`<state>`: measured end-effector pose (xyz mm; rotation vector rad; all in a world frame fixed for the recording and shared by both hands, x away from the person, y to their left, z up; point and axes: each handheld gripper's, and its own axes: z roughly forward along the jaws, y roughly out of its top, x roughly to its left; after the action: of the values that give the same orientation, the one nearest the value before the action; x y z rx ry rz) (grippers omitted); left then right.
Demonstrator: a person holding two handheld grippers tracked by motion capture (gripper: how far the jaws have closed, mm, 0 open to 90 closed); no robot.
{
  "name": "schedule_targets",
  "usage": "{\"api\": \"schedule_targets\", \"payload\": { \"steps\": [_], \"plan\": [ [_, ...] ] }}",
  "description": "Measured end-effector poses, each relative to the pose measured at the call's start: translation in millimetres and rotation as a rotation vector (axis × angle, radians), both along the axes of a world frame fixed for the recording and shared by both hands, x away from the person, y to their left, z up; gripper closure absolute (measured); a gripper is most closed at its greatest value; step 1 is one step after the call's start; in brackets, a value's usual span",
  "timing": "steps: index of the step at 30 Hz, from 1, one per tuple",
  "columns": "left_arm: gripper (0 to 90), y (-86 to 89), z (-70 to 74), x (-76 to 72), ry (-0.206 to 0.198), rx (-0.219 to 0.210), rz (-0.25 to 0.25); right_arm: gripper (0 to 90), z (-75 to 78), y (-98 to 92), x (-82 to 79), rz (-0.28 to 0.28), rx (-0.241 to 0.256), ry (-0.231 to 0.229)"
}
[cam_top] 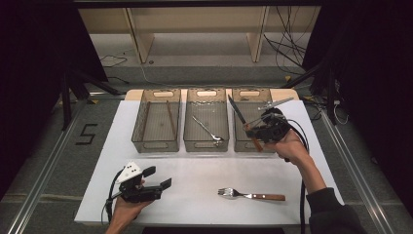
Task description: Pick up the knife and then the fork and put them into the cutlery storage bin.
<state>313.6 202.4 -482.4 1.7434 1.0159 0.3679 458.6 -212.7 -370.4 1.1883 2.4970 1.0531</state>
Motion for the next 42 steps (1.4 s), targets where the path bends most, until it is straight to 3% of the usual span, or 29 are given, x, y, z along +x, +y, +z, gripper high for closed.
{"api": "schedule_targets", "payload": {
  "steps": [3, 9, 20, 32, 42],
  "plan": [
    [17.7, 0.2, -0.1, 0.0, 0.0, 0.0, 0.0, 76.9, 3.1, -2.1, 8.9, -0.032, 0.034, 0.006],
    [17.7, 0.3, 0.2, -0.3, -0.005, -0.008, -0.001, 76.8, 5.9, -4.3, 24.3, -0.112, 0.051, 0.02],
    [17.7, 0.5, 0.5, -0.8, -0.015, -0.003, -0.003, 76.7, -6.3, -4.7, 46.4, -0.228, 0.054, 0.08],
    [17.7, 0.2, 0.4, -0.9, -0.017, -0.002, -0.005, 76.7, -18.5, -4.4, 63.0, -0.298, 0.053, 0.121],
    [17.7, 0.8, 0.3, -0.8, -0.014, -0.002, -0.004, 76.4, -26.1, -0.5, 68.4, -0.324, 0.043, 0.148]
  ]
}}
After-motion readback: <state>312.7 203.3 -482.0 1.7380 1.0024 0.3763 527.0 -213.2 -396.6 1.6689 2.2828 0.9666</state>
